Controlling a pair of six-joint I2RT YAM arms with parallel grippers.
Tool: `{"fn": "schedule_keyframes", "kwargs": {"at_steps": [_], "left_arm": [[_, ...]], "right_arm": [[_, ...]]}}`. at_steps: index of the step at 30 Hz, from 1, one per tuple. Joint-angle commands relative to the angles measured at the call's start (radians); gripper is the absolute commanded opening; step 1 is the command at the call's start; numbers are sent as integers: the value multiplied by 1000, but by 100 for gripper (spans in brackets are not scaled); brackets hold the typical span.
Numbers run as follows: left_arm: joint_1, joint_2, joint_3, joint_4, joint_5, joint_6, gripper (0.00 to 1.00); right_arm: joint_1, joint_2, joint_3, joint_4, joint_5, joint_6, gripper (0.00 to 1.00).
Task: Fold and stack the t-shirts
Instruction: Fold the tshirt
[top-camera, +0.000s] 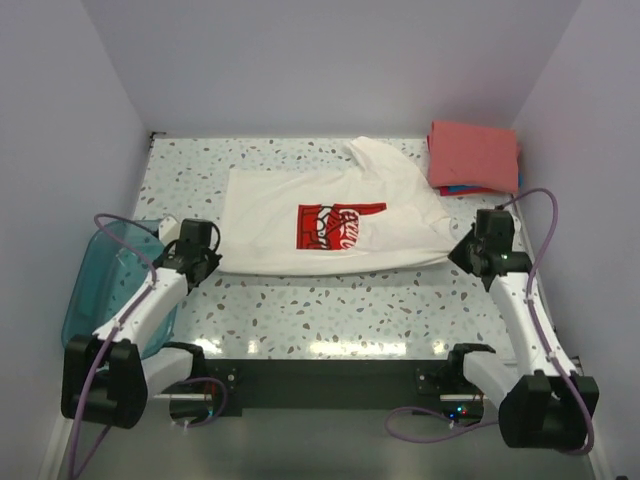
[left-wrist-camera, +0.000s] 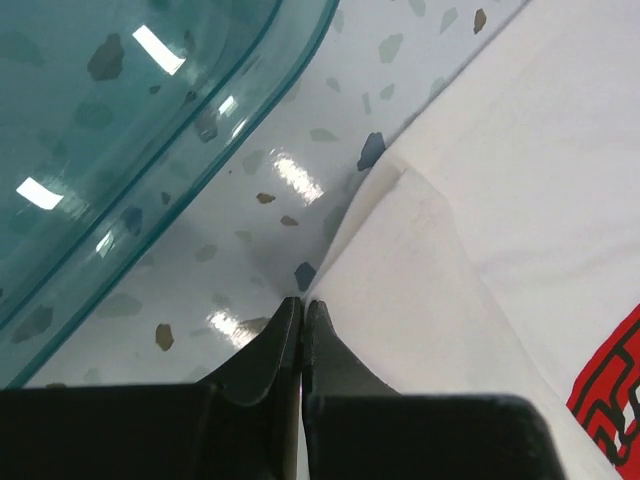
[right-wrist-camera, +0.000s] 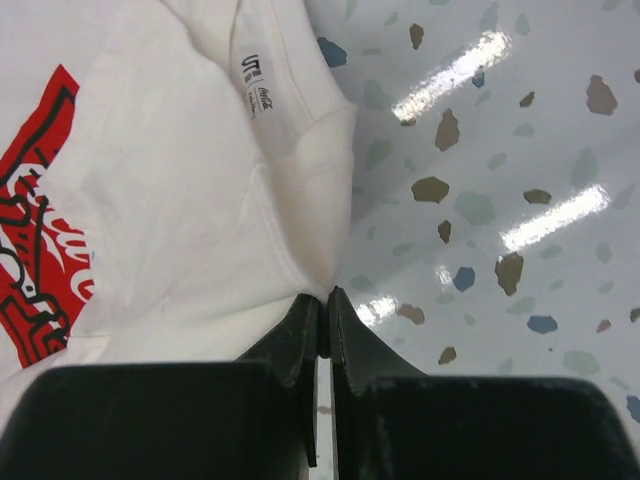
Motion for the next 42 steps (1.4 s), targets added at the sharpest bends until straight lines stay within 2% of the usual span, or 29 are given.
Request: {"fn": "schedule_keyframes", "kwargs": {"at_steps": [1, 7, 8, 9, 10, 11, 12, 13, 14, 15, 17, 20, 21, 25, 26, 27, 28, 32, 34, 39, 42], "left_arm": [[0, -111, -51, -108, 19, -15, 0], [0, -298, -77, -223, 60, -29, 0], [0, -319, -76, -237, 71, -30, 0], [0, -338, -76, -255, 84, -27, 0], [0, -372, -74, -262, 109, -23, 1], [0, -389, -68, -265, 122, -3, 20], [0, -419, -64, -262, 136, 9, 33], [0, -433, -47, -257, 156, 19, 45], [0, -444, -33, -256, 160, 32, 62], [0, -456, -19, -234, 165, 42, 67], [0, -441, 36, -167, 171, 81, 71], [0, -293, 148, -58, 197, 130, 70], [0, -171, 186, -32, 199, 144, 68], [1, 148, 450, 36, 174, 216, 52], [1, 204, 491, 54, 168, 229, 47], [1, 313, 533, 63, 156, 243, 47], [1, 364, 612, 71, 148, 270, 45], [3, 644, 810, 54, 114, 327, 42], [6, 718, 907, 45, 84, 345, 41], [20, 930, 1088, 42, 108, 365, 41], [20, 1022, 1157, 10, 107, 376, 41]], "right_arm": [[-9, -104, 23, -166, 49, 8, 0], [-9, -291, 10, -306, 44, 25, 0], [-8, -308, 9, -320, 47, 27, 4], [-9, -331, 7, -338, 52, 27, 20], [-9, -339, 12, -348, 49, 30, 28], [-9, -342, 18, -349, 44, 28, 33], [-8, -342, 29, -352, 32, 16, 47], [-8, -341, 50, -348, 27, 11, 53], [-9, -336, 61, -337, 23, 2, 60], [-9, -327, 72, -294, 24, -24, 72], [-8, -267, 110, -201, -25, -115, 75], [-8, -105, 170, -42, -183, -173, 76], [-6, -44, 190, -4, -213, -171, 76], [55, 257, 389, 141, -172, -174, 73], [70, 390, 436, 181, -148, -191, 72], [84, 447, 485, 197, -139, -206, 72], [116, 522, 601, 201, -120, -223, 71], [163, 875, 893, 186, -80, -341, 69], [167, 970, 1056, 169, -66, -363, 69], [170, 1266, 1407, 123, -36, -485, 68], [170, 1354, 1516, 97, -19, -550, 68]]}}
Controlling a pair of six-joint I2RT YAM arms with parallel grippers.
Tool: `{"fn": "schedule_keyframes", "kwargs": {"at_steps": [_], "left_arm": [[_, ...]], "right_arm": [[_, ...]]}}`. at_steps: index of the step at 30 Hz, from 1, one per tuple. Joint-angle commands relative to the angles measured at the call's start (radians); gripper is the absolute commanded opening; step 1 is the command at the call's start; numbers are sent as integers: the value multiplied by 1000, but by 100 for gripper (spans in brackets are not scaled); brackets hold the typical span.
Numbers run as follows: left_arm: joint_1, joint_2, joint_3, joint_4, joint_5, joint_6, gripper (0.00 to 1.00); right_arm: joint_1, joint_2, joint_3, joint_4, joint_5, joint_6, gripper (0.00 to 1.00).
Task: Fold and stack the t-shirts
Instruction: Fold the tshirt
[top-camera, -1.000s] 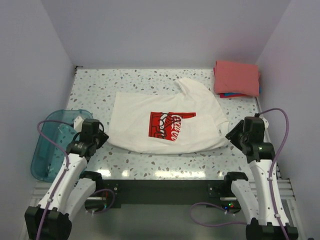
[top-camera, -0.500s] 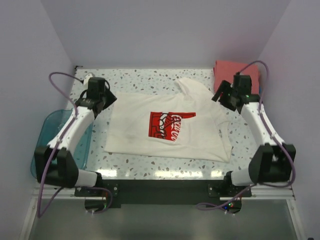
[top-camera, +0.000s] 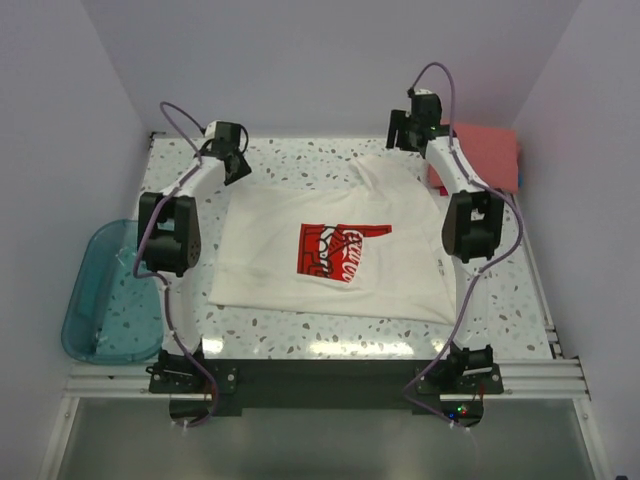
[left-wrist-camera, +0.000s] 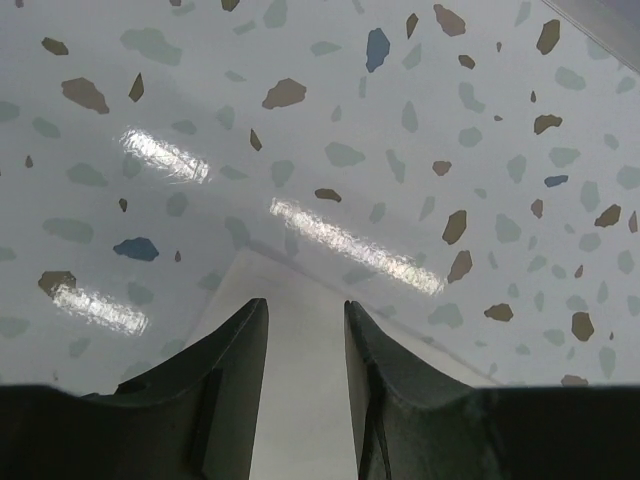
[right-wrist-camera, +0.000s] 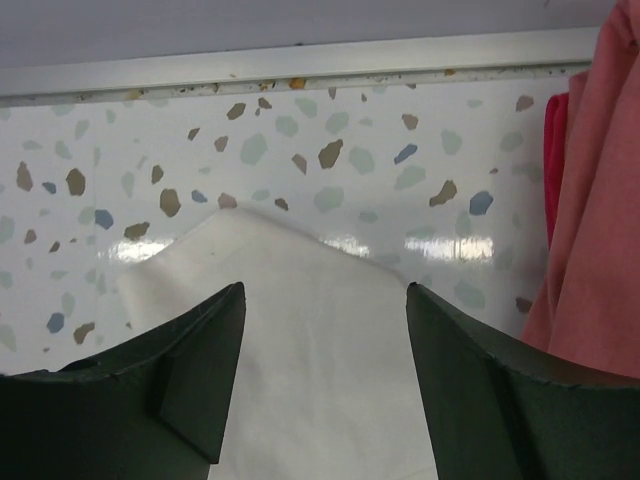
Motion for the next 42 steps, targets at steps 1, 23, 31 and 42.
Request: {"fn": "schedule_keyframes", "kwargs": {"at_steps": [1, 23, 31, 42], "left_arm": [[9, 66, 115, -17, -24, 45, 41], [14, 160, 109, -14, -49, 44, 45], [19, 160, 108, -11, -41, 38, 45], [29, 154, 97, -3, -35, 30, 42]], "right_arm": [[-7, 87, 165, -30, 59, -124, 69], [-24, 226, 171, -26, 16, -161, 69], [-22, 230, 114, -23, -39, -140, 66], [-22, 220, 98, -21, -39, -117, 25]]}}
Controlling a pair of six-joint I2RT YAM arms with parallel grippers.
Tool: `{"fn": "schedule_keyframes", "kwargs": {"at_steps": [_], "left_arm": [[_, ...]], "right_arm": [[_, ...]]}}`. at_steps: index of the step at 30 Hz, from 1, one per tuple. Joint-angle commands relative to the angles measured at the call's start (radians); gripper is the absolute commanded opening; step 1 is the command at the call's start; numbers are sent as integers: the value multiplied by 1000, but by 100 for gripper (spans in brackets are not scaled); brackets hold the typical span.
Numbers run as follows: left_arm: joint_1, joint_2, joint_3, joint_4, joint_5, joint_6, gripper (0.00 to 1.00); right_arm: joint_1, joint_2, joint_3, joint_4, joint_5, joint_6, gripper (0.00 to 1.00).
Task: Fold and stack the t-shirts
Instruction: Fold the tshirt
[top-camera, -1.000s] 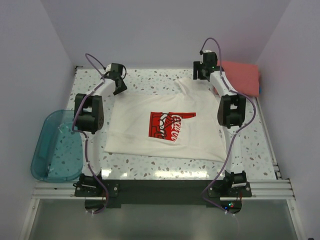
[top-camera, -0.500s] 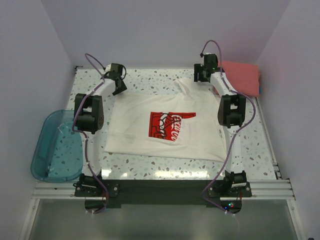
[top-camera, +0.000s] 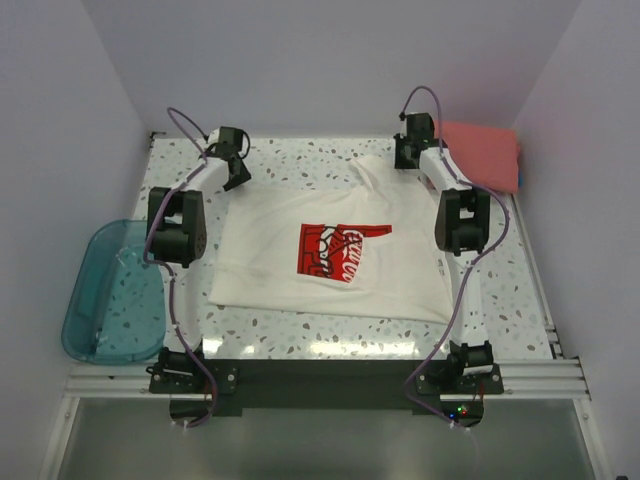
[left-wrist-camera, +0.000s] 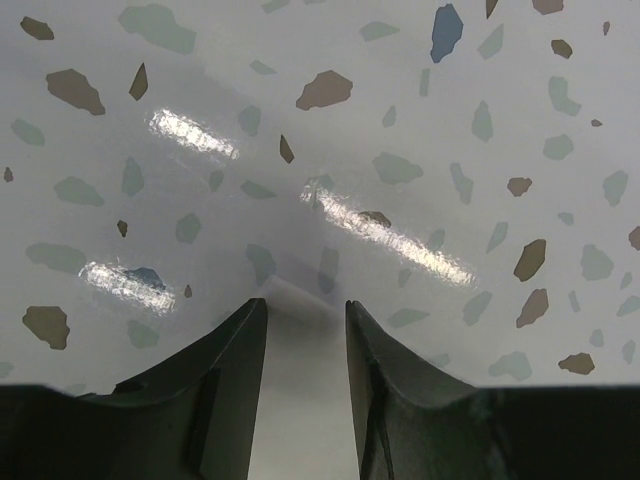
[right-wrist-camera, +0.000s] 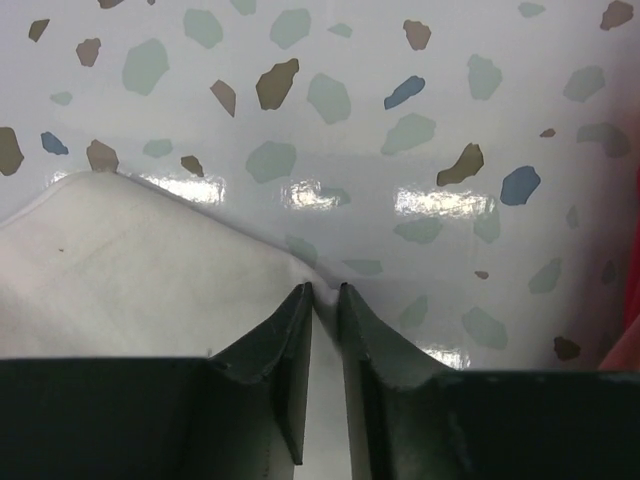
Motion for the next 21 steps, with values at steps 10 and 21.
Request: {"fn": "schedule_keyframes", "kwargs": {"at_steps": [10, 21], "left_arm": [[36, 14, 69, 11, 14, 30, 22], [47, 0, 66, 12, 37, 68, 20]], "right_arm": [[-2, -123, -114, 127, -20, 96, 0], [-3, -156, -94, 151, -21, 134, 0]]}}
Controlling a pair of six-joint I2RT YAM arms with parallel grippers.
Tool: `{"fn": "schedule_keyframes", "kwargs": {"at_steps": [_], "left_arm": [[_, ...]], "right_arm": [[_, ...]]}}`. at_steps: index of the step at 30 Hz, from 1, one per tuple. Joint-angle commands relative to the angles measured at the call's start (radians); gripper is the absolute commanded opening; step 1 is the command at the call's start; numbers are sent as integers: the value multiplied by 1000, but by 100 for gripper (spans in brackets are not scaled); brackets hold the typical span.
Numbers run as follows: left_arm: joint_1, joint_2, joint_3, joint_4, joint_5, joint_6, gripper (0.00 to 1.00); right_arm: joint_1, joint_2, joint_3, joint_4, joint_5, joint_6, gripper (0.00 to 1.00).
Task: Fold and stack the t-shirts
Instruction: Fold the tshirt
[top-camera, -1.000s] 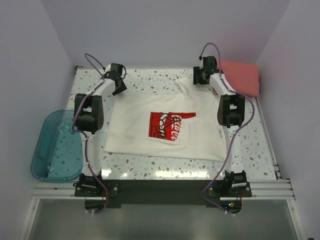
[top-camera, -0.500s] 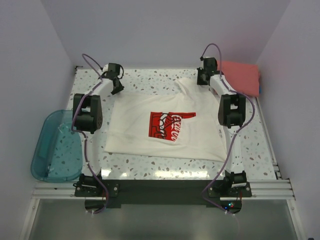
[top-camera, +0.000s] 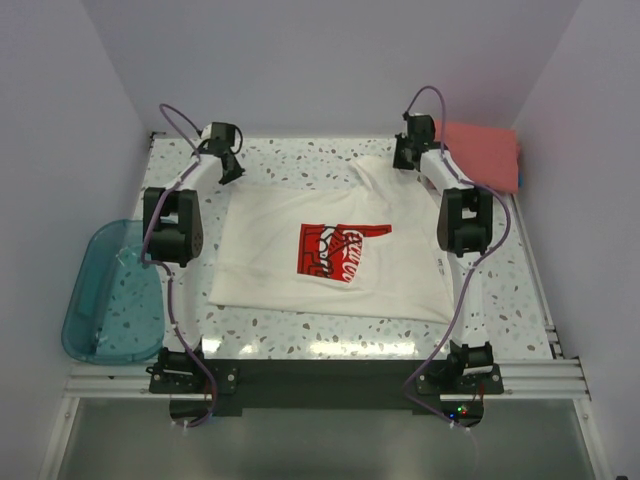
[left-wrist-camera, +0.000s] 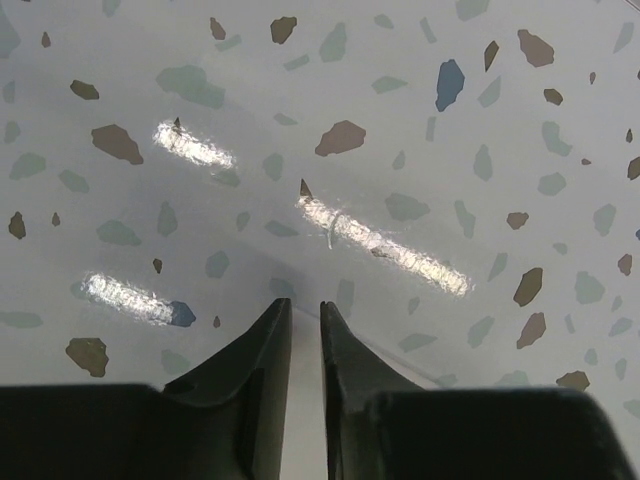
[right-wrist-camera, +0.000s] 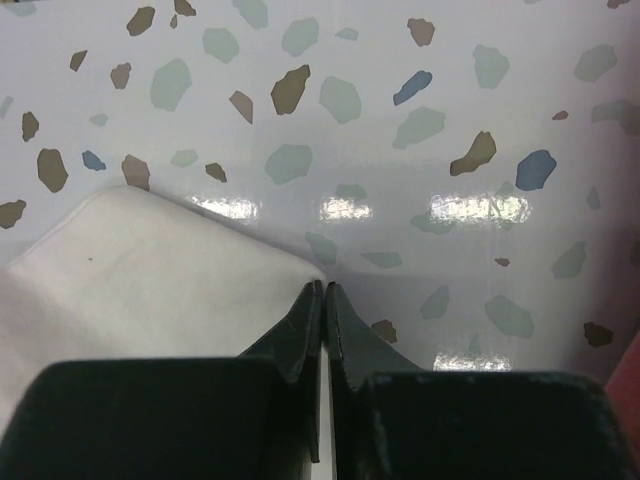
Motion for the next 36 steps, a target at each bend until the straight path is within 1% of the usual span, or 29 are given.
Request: {"fn": "schedule_keyframes", "kwargs": {"at_steps": [1, 2, 5, 11, 16, 17, 19, 20, 22, 23, 25, 27, 29, 36], "left_arm": [[11, -6, 28, 9, 17, 42, 23], [11, -9, 21, 7, 21, 48, 32], [11, -32, -9, 17, 24, 60, 43], [11, -20, -22, 15, 44, 91, 44], [11, 12, -17, 4, 58, 91, 40], [11, 14, -17, 9, 58, 91, 36], [11, 24, -14, 14, 64, 89, 34], [11, 29, -11, 12, 70, 88, 28], [11, 41, -5, 12, 77, 88, 24], [11, 44, -2, 12, 77, 86, 18], [12, 54, 11, 11, 75, 85, 13], [17, 63, 23, 11, 70, 79, 5], [23, 67, 43, 20, 66, 71, 0], [72, 78, 87, 141, 97, 51, 0]], "right_arm": [[-3, -103, 13, 55, -7, 19, 0], [-3, -106, 10, 53, -7, 19, 0], [-5, -108, 7, 49, -7, 15, 0], [-3, -114, -8, 50, -7, 16, 0], [-2, -118, -11, 53, -7, 19, 0], [-3, -118, -11, 55, -7, 19, 0], [-3, -117, -11, 55, -5, 22, 0], [-5, -114, -10, 55, -7, 21, 0], [-5, -115, -10, 53, -7, 21, 0], [-5, -112, -7, 52, -5, 21, 0], [-3, -108, 5, 53, -26, 25, 0], [-5, -102, 15, 52, -31, 31, 0], [-6, -94, 33, 52, -31, 36, 0], [-23, -56, 131, 78, -17, 85, 0]]}}
